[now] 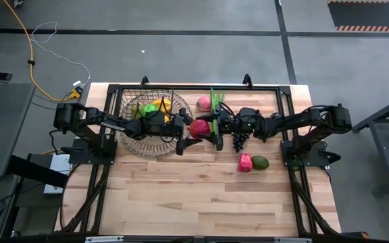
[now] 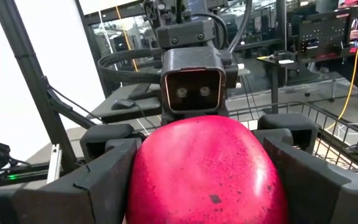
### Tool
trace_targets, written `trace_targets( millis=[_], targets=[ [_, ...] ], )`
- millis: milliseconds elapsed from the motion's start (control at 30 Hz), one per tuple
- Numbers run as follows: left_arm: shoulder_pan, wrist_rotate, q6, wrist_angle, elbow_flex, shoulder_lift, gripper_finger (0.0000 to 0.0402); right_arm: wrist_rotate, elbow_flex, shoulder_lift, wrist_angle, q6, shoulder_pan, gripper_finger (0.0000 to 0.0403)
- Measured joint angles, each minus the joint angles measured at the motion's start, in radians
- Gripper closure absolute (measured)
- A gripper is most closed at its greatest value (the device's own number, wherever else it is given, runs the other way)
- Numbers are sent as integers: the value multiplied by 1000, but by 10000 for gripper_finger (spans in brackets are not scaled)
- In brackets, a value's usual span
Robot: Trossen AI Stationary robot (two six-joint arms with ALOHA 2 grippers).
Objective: Build produce basket
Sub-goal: Put the red pomegranate into the black wire basket
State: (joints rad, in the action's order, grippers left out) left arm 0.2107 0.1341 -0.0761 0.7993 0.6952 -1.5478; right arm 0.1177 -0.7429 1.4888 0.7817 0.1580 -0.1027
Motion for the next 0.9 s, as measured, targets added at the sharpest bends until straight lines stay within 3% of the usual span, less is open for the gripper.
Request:
trace_targets(
  millis=[367, 900],
  targets=[
    [0, -8, -11, -15, 0, 0, 135, -1, 1, 2, -4, -7, -1, 92],
    [35, -26, 4, -107, 9, 40, 139, -8, 3, -44, -19, -30, 1, 92]
  ],
)
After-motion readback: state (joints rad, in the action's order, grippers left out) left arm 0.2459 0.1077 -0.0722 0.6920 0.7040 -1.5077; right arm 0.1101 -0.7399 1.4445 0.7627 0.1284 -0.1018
